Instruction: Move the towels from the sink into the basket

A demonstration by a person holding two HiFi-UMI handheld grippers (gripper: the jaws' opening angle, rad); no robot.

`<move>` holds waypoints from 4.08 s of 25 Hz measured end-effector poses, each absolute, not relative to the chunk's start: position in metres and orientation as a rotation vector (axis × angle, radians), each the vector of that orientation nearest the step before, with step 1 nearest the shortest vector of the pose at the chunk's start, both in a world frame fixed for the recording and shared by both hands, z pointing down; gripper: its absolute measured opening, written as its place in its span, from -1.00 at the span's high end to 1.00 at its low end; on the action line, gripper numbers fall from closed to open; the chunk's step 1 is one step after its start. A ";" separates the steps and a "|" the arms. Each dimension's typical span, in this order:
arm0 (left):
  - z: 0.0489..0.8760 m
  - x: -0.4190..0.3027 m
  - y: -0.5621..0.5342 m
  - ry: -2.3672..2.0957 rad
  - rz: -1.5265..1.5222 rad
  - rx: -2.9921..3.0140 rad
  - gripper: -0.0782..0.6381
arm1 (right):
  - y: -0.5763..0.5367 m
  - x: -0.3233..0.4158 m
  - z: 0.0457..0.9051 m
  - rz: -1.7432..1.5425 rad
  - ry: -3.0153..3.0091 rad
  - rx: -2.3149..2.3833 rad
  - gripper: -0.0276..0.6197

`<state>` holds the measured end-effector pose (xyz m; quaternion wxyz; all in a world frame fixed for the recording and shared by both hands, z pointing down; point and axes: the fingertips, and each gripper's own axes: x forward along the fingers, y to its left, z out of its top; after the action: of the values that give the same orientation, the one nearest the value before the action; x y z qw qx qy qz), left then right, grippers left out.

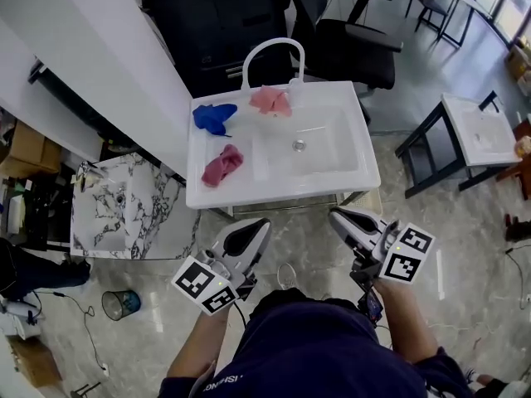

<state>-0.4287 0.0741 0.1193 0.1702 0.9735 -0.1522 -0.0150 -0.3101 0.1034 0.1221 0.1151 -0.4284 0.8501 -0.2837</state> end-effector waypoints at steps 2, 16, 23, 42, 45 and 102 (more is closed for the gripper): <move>0.121 -0.431 0.064 -0.422 -0.038 2.767 0.77 | 0.092 -0.309 0.122 -0.819 2.460 -1.286 0.89; 0.130 -0.435 0.015 -0.410 -0.038 2.754 0.77 | 0.040 -0.300 0.127 -0.815 2.390 -1.372 0.89; 0.132 -0.428 -0.012 -0.481 -0.004 2.747 0.77 | 0.007 -0.284 0.129 -0.834 2.393 -1.324 0.89; 0.162 -0.316 -0.109 -0.668 0.156 2.724 0.77 | -0.102 -0.190 0.162 -0.913 2.541 -1.167 0.89; 0.168 -0.299 -0.122 -0.674 0.156 2.700 0.77 | -0.114 -0.173 0.167 -0.939 2.553 -1.134 0.89; 0.382 -0.258 -0.359 -0.959 0.576 2.635 0.01 | -0.190 -0.138 0.258 -1.304 2.369 -1.426 0.89</move>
<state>-0.2584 -0.3589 0.3823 0.1391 0.9115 -0.3319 0.1992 -0.1377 -0.1900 0.2583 0.0424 -0.4660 0.7742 -0.4262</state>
